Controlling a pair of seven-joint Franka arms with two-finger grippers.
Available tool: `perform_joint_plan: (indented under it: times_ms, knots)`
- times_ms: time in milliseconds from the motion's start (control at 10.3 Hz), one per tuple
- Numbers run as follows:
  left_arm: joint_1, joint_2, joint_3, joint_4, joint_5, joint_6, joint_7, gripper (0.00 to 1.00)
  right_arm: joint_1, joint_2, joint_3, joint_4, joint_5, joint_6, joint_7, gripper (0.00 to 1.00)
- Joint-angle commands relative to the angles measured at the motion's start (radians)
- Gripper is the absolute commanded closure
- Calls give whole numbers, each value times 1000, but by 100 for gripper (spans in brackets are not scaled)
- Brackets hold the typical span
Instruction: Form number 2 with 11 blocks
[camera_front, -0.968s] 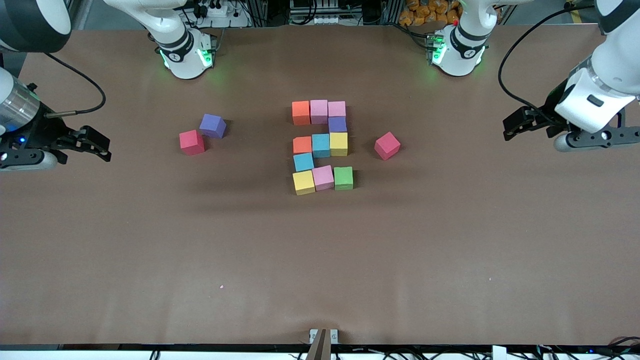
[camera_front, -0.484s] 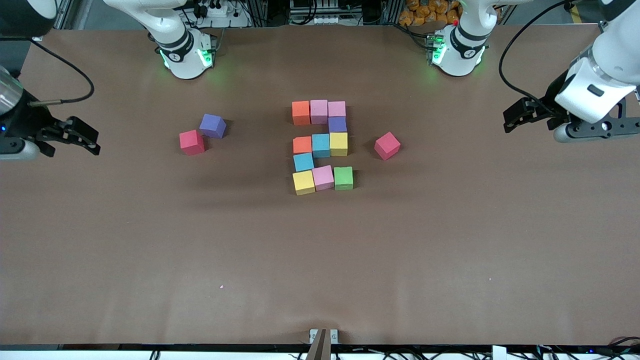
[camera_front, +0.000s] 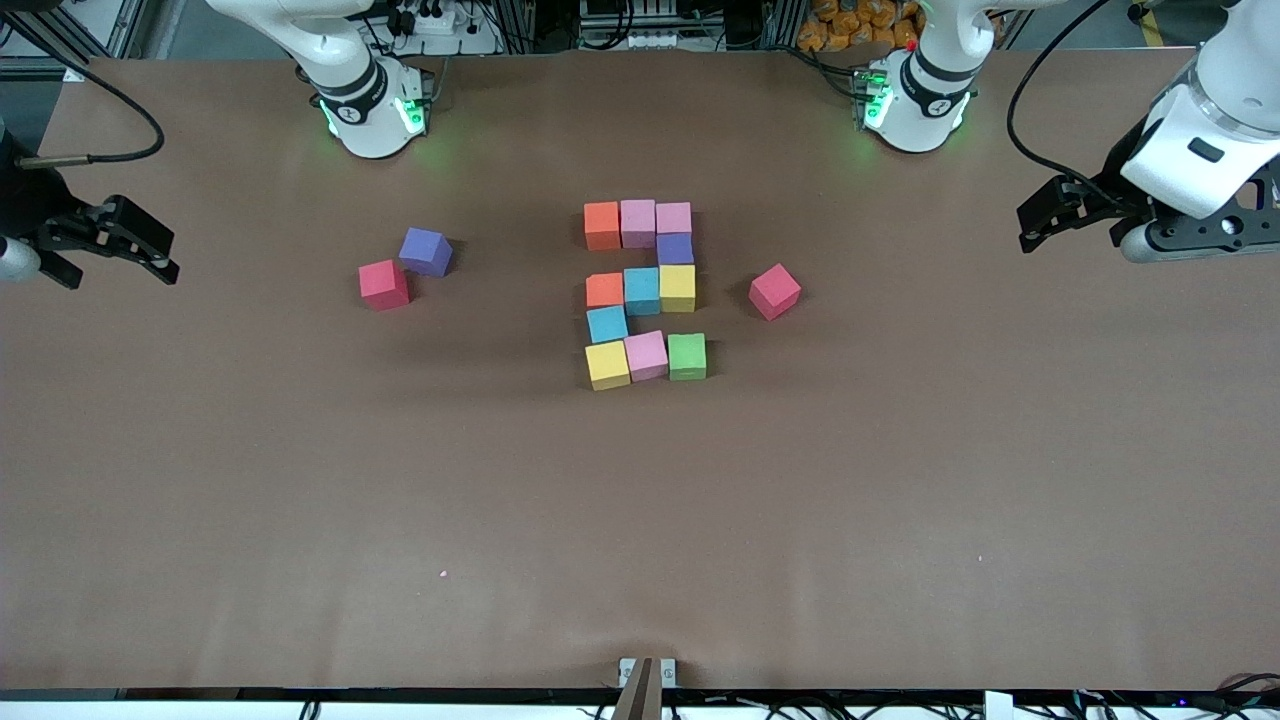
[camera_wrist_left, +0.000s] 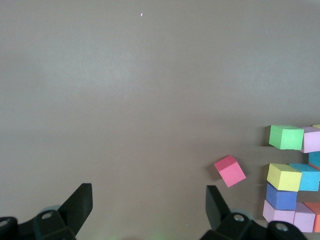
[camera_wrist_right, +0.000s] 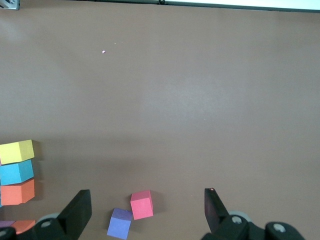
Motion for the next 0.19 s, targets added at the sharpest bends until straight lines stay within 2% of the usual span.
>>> perform_joint_plan:
  times_ms: [0,97]
  knots:
    - [0,-11,-8,13,23,-26,15,0,9,0,-11,19,1,-49,-7,0]
    - [0,-11,-8,13,25,-26,12,0,9,0,-11,19,1,-69,-5,0]
